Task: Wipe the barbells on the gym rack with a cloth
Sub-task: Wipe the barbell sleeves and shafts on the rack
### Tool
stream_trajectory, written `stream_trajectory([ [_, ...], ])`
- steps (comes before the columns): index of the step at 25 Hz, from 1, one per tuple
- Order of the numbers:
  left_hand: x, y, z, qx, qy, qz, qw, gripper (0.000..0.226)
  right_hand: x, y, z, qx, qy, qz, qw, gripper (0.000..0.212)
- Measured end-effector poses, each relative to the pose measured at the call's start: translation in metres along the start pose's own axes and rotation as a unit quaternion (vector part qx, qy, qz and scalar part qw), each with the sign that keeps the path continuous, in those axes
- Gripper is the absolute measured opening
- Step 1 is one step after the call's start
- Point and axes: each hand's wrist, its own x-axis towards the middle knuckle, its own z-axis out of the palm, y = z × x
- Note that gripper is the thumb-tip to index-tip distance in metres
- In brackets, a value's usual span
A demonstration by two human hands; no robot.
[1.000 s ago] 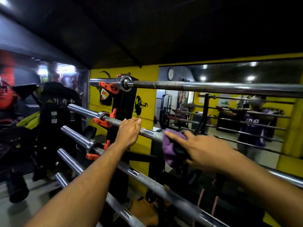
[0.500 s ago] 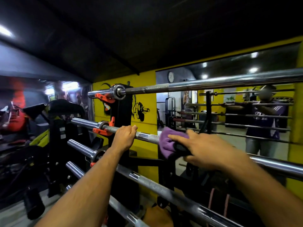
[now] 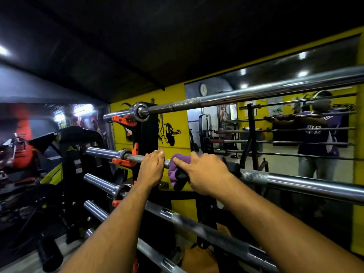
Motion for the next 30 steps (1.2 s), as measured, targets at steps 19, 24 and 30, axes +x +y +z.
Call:
stream_trajectory([
  [19, 0.002, -0.007, 0.001, -0.023, 0.006, 0.029, 0.999, 0.072, 0.0, -0.01, 0.013, 0.0, 0.067, 0.036, 0.997, 0.061],
  [24, 0.004, -0.011, 0.0, 0.014, 0.002, 0.059, 0.998, 0.054, -0.043, 0.007, 0.004, 0.006, 0.055, 0.069, 0.996, 0.06],
  [30, 0.016, -0.025, -0.005, 0.055, -0.095, 0.097, 0.989, 0.06, -0.103, -0.017, 0.005, 0.137, 0.111, 0.192, 0.965, 0.092],
])
